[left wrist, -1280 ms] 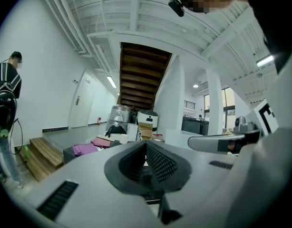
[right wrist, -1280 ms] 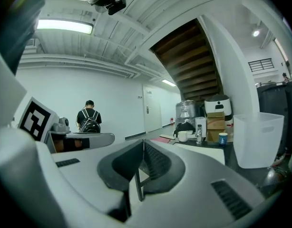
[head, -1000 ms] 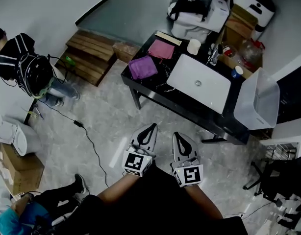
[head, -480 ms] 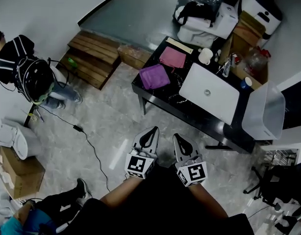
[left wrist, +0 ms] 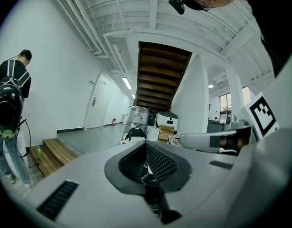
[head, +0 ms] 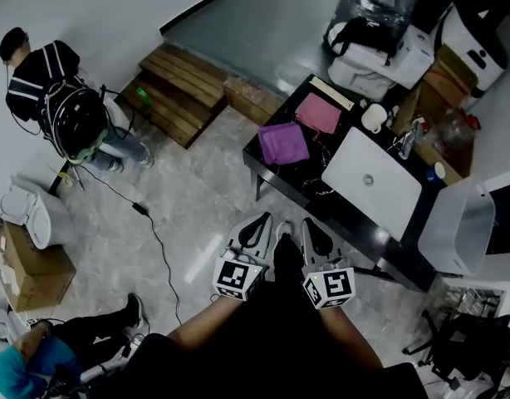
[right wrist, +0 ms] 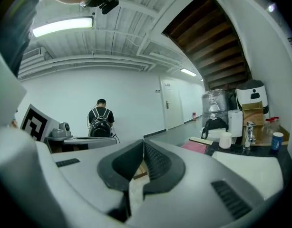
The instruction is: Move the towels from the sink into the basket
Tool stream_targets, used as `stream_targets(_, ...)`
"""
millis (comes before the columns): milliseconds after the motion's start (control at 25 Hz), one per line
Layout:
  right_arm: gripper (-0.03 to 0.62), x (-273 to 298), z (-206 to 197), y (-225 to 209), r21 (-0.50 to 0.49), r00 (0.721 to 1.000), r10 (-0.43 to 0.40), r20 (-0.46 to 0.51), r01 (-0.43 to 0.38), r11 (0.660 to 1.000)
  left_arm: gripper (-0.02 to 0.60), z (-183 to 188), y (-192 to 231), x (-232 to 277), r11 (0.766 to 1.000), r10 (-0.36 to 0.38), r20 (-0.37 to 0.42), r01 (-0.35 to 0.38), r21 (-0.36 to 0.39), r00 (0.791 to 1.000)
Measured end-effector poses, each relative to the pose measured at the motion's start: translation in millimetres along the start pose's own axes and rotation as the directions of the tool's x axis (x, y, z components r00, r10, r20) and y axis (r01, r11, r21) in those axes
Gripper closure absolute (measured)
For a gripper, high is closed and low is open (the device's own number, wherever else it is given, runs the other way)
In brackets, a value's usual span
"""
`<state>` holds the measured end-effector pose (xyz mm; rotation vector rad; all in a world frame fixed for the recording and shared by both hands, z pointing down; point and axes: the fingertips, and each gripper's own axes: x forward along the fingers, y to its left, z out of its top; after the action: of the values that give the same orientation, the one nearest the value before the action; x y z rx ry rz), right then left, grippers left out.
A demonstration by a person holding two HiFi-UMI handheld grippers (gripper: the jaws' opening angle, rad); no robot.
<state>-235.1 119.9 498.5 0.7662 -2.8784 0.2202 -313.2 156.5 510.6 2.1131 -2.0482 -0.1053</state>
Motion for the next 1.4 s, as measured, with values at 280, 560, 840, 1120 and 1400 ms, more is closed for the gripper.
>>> stream_targets(280,0.574,61.8,9.5,-27.6,0.038,0.997,0.075,-0.009,-0.074,0.997,0.569,9.6,36.4,49.8,0.998,0.060,-0.009,-0.060,0.014,0.998)
stream_targets(560,0.574,117.6,10.5,-67.6,0.008,0.993,0.111,-0.042,-0.111,0.994,0.569,8.8,55.8,108.1,0.996,0.092,-0.030,-0.092,0.018,0.995)
stream_targets(840,0.574,174.8,-2.9,-99.8,0.022,0.983,0.164,-0.083,-0.163,0.986,0.569,0.4,77.5,163.0,0.993,0.117,-0.054,-0.117,0.006,0.992)
stream_targets(1120,0.572,233.2,-22.3,-124.1,0.009,0.977,0.168,-0.133,-0.168,0.986,0.569,-2.4,107.4,201.7,0.984,0.180,-0.055,-0.180,0.004,0.982)
stream_targets(1400,0.504,269.4,-62.7,-133.1,0.019,0.940,0.214,-0.266,-0.217,0.976,0.569,-21.0,120.7,217.2,0.979,0.204,-0.093,-0.204,0.013,0.974)
